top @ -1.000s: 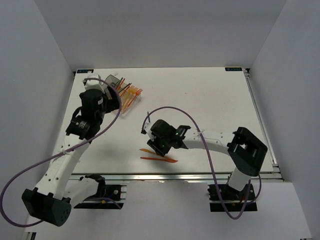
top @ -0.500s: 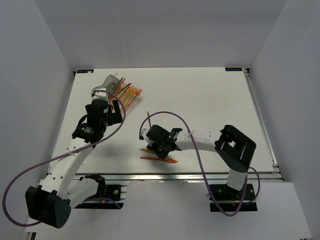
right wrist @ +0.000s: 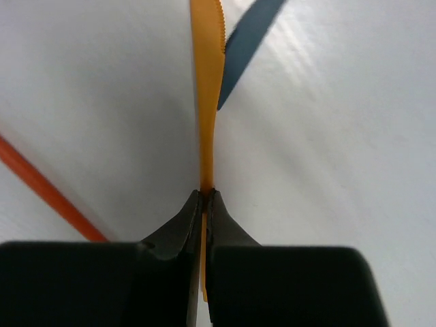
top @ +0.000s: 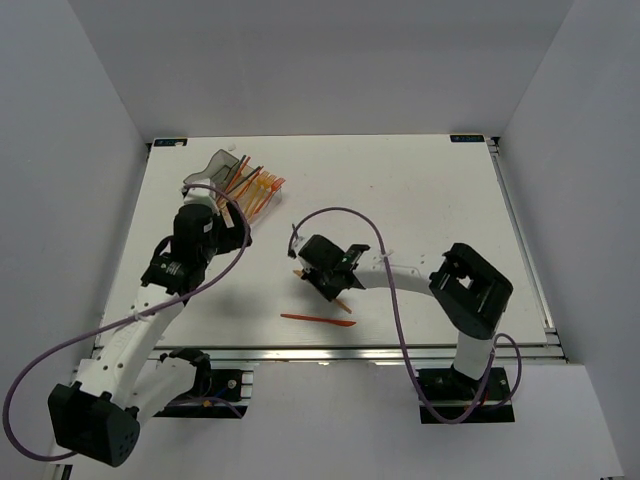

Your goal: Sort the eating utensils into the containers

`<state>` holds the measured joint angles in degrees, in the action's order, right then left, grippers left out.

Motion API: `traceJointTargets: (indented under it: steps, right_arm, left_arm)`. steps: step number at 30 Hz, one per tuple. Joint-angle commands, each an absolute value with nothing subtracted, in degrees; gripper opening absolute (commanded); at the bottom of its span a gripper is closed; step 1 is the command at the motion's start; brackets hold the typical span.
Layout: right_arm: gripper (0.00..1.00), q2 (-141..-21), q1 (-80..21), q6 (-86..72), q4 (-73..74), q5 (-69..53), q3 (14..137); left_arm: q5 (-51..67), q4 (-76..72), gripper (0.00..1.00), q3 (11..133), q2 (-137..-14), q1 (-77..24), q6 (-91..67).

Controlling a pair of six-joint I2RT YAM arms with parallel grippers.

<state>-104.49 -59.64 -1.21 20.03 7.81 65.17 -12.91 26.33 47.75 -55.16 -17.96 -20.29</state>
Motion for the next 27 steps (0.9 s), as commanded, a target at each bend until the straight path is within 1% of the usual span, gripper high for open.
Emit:
traceJointTargets:
  steps: [1, 2, 3, 4, 5, 6, 7, 9, 10, 12, 16, 18, 20, 21, 23, 26, 27]
  right_arm:
    - [0.00, -98.6, -57.0, -7.5, 19.7, 11.9, 65.9]
    - [0.00, -96.8, -55.3, -9.6, 19.4, 11.5, 65.8]
    - [0.00, -94.9, -54.2, -11.6, 17.3, 7.9, 65.2]
    - [0.00, -90.2, -53.1, -15.8, 15.3, 4.9, 64.2]
    - [0.00, -87.7, -50.6, -18.3, 12.8, 1.5, 60.9]
    - [0.00, -85.4, -49.5, -20.8, 7.1, -4.3, 59.1]
    - [0.00, -81.3, -48.3, -25.2, 4.1, -6.9, 57.5]
    - [0.00, -76.8, -45.6, -30.4, -4.8, -13.4, 53.5]
    - [0.00, -76.0, -45.6, -31.4, -6.5, -14.5, 53.0]
    - [0.00, -75.2, -45.5, -32.4, -7.6, -16.1, 53.7]
    - [0.00, -74.7, -45.7, -34.2, -9.5, -17.5, 55.5]
    - [0.00, -74.8, -45.6, -34.3, -9.1, -17.9, 56.3]
    - [0.00, -74.8, -45.6, -34.1, -9.3, -18.5, 56.3]
    - [0.00, -75.1, -45.6, -33.8, -9.2, -19.0, 56.4]
    - [0.00, -75.1, -45.5, -33.7, -8.9, -19.1, 56.4]
    - [0.00, -74.7, -45.6, -33.5, -9.1, -18.7, 55.8]
    - [0.00, -74.6, -45.6, -33.4, -9.1, -18.6, 55.6]
  left_arm:
    - [-2.2, 20.1, 0.98, 44.1, -50.8, -17.9, -26.6]
    - [1.0, 17.5, 0.98, 42.6, -49.8, -17.8, -28.5]
    - [5.5, 9.7, 0.98, 40.5, -48.9, -17.9, -32.9]
    - [12.2, 4.8, 0.98, 36.3, -47.5, -17.8, -35.6]
    - [14.7, -4.3, 0.98, 34.5, -47.3, -18.0, -38.5]
    - [17.0, -8.7, 0.98, 32.7, -47.5, -18.4, -43.5]
    - [20.1, -12.5, 0.98, 30.8, -48.9, -18.8, -45.3]
    - [21.1, -18.4, 0.98, 30.8, -52.0, -21.7, -47.8]
    - [20.7, -19.6, 0.98, 30.8, -53.1, -22.8, -47.7]
    - [20.6, -22.2, 0.98, 31.9, -55.1, -25.7, -47.9]
    - [20.8, -27.1, 0.97, 33.3, -59.4, -28.4, -48.7]
    - [20.8, -28.6, 0.93, 34.2, -61.3, -29.4, -48.7]
    - [20.3, -28.0, 0.92, 34.9, -63.1, -30.2, -48.1]
    - [20.3, -27.9, 0.89, 35.4, -63.6, -30.5, -47.9]
    - [19.9, -27.9, 0.84, 35.5, -64.3, -30.8, -47.8]
    - [19.6, -28.5, 0.61, 35.2, -65.3, -30.9, -47.9]
    - [19.4, -28.4, 0.42, 35.3, -65.6, -31.0, -47.9]
